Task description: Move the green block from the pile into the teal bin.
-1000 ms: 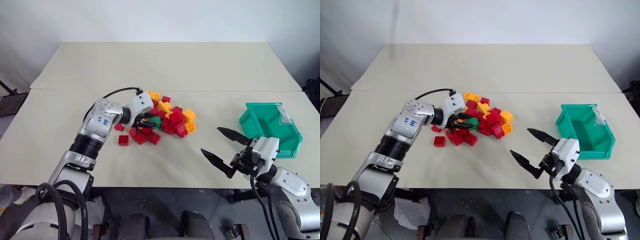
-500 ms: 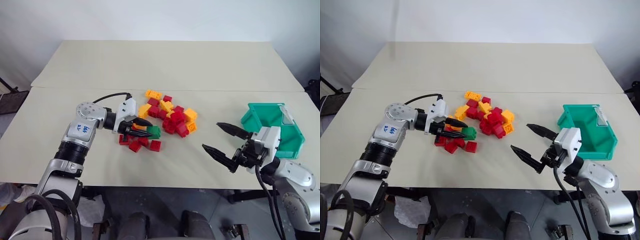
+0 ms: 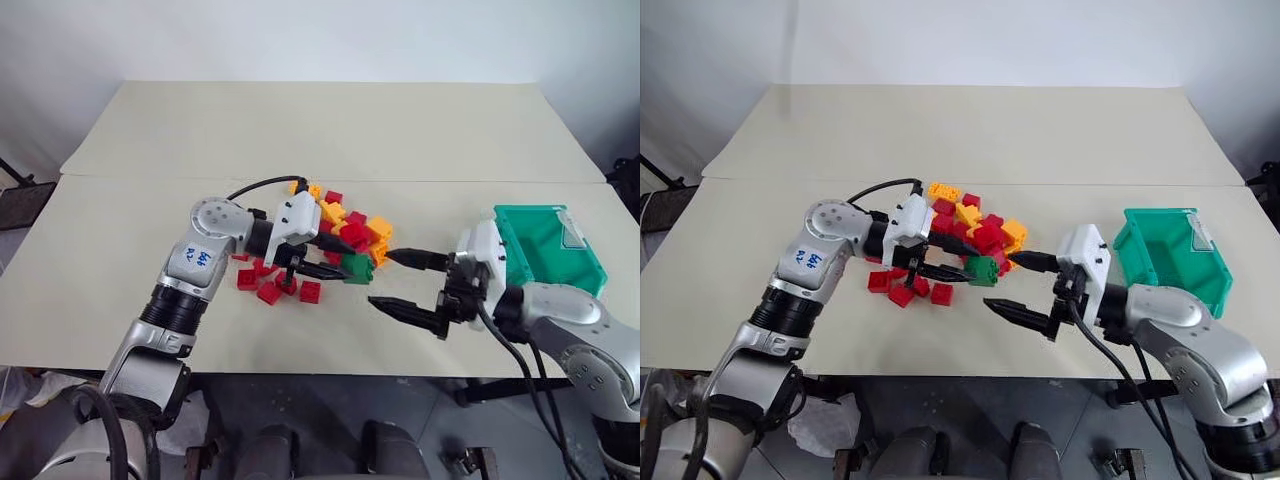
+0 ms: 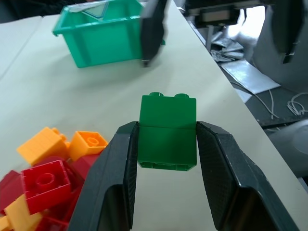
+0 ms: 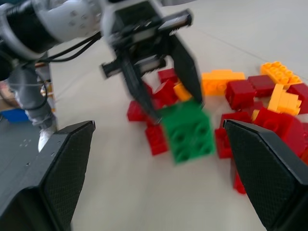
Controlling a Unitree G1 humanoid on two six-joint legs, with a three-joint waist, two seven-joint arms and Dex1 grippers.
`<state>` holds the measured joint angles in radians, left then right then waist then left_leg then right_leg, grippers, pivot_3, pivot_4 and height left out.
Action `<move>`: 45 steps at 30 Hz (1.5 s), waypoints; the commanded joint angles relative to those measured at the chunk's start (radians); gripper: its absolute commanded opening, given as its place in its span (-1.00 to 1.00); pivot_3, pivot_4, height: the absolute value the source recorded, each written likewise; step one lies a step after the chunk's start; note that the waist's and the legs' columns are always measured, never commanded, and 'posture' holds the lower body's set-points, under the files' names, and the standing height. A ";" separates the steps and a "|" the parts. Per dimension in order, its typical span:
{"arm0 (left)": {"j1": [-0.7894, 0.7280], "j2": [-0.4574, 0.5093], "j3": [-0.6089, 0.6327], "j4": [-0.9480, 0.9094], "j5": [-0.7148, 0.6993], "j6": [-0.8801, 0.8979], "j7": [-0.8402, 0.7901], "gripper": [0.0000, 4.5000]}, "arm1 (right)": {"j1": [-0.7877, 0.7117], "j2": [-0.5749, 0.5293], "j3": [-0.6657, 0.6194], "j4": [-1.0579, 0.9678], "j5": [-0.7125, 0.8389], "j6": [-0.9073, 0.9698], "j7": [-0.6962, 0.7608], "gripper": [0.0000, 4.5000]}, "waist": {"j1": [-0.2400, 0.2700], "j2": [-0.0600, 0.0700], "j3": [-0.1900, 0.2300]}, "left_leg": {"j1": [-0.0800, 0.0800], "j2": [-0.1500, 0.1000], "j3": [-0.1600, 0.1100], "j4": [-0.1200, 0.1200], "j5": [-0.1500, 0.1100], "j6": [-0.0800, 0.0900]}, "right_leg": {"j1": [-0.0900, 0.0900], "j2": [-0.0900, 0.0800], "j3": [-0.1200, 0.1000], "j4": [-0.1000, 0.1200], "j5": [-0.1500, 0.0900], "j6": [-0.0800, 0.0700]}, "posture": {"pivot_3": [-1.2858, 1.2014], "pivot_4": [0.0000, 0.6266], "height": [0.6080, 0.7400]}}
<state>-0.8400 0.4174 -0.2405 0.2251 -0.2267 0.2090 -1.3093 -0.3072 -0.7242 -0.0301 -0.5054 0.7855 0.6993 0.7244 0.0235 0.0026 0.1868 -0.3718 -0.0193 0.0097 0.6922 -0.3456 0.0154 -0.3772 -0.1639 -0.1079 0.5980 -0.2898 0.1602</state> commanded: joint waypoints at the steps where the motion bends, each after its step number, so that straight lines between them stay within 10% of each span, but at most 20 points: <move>1: -0.015 -0.014 -0.015 -0.050 -0.004 0.005 0.003 -0.35 | -0.054 0.024 0.033 0.038 -0.029 0.038 -0.030 1.00 | 0.003 0.000 0.000 | 0.000 0.000 0.000 0.000 0.000 0.000 | 0.000 0.000 0.000 0.000 0.000 0.000 | 0.03 -0.52 1.00; 16: -0.011 -0.007 -0.013 -0.059 -0.005 0.019 0.013 -0.35 | -0.073 0.014 0.056 0.062 -0.062 0.110 0.020 1.00 | 0.002 0.000 0.000 | -0.002 0.000 -0.001 0.000 0.000 0.000 | 0.000 0.000 -0.001 -0.001 0.000 0.000 | 0.03 -0.52 1.00; 27: -0.014 -0.012 -0.006 -0.061 -0.028 0.051 0.003 -0.35 | -0.074 0.030 0.055 0.066 -0.077 0.091 0.039 -0.36 | 0.002 0.000 0.000 | -0.002 0.000 -0.001 0.000 0.000 0.000 | 0.000 0.000 -0.001 -0.002 0.000 0.000 | 0.03 -0.52 1.00; 38: 0.022 -0.011 0.059 -0.052 -0.053 0.005 0.057 0.95 | -0.040 0.028 0.017 0.060 -0.085 0.073 0.050 -0.36 | 0.001 0.000 0.000 | -0.002 0.000 -0.001 0.000 0.000 0.000 | 0.000 0.000 -0.001 -0.002 0.000 0.000 | 0.03 -0.52 1.00; 45: 0.132 0.064 0.132 -0.097 -0.095 -0.014 0.042 0.97 | 0.096 0.000 -0.124 0.023 -0.083 -0.038 0.103 -0.36 | 0.001 0.000 0.000 | -0.002 0.000 -0.001 -0.001 0.000 0.000 | 0.000 0.000 -0.001 -0.002 0.000 0.000 | 0.03 -0.52 1.00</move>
<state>-0.7190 0.4712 -0.1404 0.1740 -0.2915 0.2092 -1.2662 -0.2217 -0.7129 -0.0901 -0.4427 0.6929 0.7106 0.8110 0.0245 0.0025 0.1868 -0.3733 -0.0192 0.0089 0.6910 -0.3458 0.0156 -0.3775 -0.1638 -0.1093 0.5955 -0.2897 0.1604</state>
